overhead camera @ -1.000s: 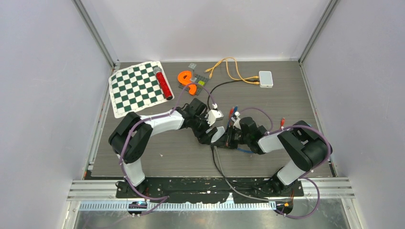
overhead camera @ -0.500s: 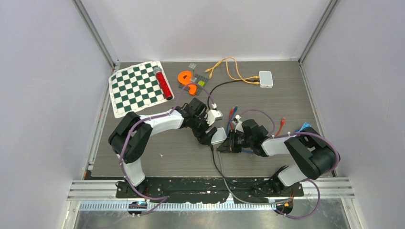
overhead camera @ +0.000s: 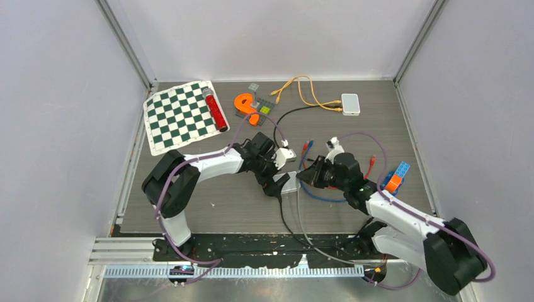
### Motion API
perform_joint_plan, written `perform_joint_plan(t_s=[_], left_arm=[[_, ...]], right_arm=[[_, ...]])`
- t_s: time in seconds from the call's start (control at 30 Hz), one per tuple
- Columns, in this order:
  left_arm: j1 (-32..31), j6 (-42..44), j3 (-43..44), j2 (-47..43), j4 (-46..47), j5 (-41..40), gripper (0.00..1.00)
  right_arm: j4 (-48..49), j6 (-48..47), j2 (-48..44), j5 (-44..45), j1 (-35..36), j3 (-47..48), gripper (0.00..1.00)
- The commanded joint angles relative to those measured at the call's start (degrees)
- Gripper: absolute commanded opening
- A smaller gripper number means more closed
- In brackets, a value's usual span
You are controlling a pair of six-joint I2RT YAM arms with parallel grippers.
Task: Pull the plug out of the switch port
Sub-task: Pull the connector from the switch port, then place the connector at the center of the board.
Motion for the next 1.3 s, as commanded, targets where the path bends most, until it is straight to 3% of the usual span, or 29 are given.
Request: perform_joint_plan(t_s=[0.0,0.4,0.57,0.83,1.03,1.1,1.2,1.27], left_arm=[[-0.55,-2.28,-3.53,-0.52,-3.49,-0.23,0.99],[0.78,-7.62,-10.86,-15.01,5.89,-4.45,0.99],[1.76,-9.24,-13.84,-20.94,9.33,-8.88,1.00],[2.68,-11.18,-17.76,-28.29,14.40,-18.48,1.00],[2.87,-13.35,-18.74,-29.33,14.77,-20.55,1.00],[2.87,-13.57,-18.84,-29.18,14.73,-21.29,1.00],[2.87,-13.76,-18.55,-28.85,14.67,-22.19,0.99],[2.88,-13.78,-18.06,-28.61,14.40,-22.49,1.00]], right_arm=[[-4.64,-2.42,-8.23,10.67,-0.53,4.64,0.05],[-4.69,-3.90,-22.09,12.03,-1.36,12.90,0.05],[2.91,-3.12,-25.57,7.65,-1.39,14.99,0.05],[12.68,0.48,-23.50,-3.04,-1.37,19.15,0.05],[10.28,-2.68,-24.96,3.65,-1.39,18.75,0.05],[7.66,-9.06,-24.06,1.50,-1.42,23.23,0.05],[5.86,-10.44,-20.00,-6.34,-1.48,30.63,0.05],[12.55,-7.06,-18.21,-10.14,-1.47,29.82,0.05]])
